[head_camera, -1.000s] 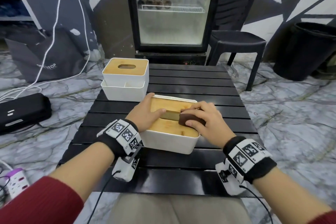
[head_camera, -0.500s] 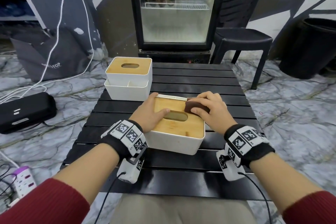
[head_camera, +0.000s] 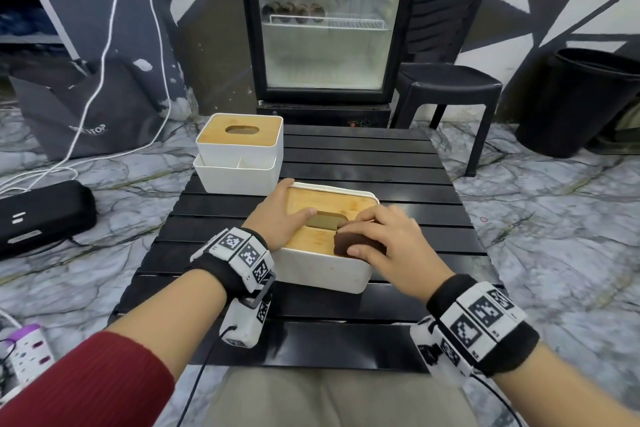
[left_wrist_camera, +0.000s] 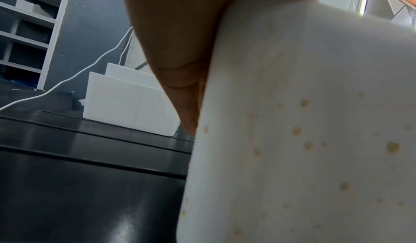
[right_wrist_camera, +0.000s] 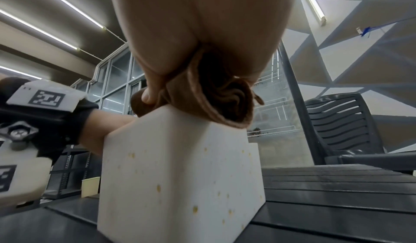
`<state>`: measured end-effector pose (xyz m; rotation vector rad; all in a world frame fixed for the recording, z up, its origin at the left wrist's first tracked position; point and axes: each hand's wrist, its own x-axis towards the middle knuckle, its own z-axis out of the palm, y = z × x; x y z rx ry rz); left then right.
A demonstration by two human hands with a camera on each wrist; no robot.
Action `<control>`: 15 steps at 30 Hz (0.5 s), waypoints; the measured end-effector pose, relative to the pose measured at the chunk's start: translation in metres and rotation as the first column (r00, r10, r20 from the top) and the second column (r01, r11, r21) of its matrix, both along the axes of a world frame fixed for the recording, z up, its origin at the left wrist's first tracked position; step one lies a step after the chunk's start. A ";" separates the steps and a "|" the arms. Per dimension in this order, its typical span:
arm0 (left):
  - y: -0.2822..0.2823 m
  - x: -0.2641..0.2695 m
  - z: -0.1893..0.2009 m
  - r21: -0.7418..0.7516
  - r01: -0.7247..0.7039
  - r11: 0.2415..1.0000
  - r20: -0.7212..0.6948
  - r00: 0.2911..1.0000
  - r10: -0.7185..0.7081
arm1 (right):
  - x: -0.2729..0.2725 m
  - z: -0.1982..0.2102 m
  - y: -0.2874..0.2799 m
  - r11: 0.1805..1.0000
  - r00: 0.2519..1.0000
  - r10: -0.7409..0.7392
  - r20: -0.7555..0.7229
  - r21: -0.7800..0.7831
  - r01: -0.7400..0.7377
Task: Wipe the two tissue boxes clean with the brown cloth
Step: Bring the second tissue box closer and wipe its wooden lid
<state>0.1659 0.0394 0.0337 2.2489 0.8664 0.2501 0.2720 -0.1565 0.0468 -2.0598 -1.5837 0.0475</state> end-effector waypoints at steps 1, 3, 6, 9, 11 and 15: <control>0.000 0.000 0.000 -0.001 0.001 1.000 0.002 1.000 -0.001 | -0.001 -0.002 -0.001 1.000 1.000 0.000 0.009 -0.010 0.000; 0.000 0.000 0.000 0.003 0.005 1.000 -0.002 1.000 -0.005 | -0.001 -0.004 -0.001 1.000 1.000 -0.004 0.006 -0.010 0.004; 0.000 0.000 0.000 0.009 0.010 1.000 -0.010 1.000 -0.010 | 0.002 -0.005 0.001 1.000 1.000 -0.019 0.024 -0.013 0.019; 0.001 0.000 0.000 0.008 0.012 1.000 -0.012 1.000 -0.012 | 0.008 -0.005 0.005 0.999 0.999 -0.035 -0.007 0.009 0.035; 0.002 0.000 -0.001 0.010 0.009 1.000 -0.008 1.000 -0.009 | 0.013 -0.005 0.009 0.998 0.999 -0.049 -0.024 0.025 0.050; 0.002 0.001 -0.002 0.008 0.003 1.000 -0.009 1.000 -0.003 | 0.026 -0.006 0.019 0.996 0.996 -0.079 -0.028 0.046 0.080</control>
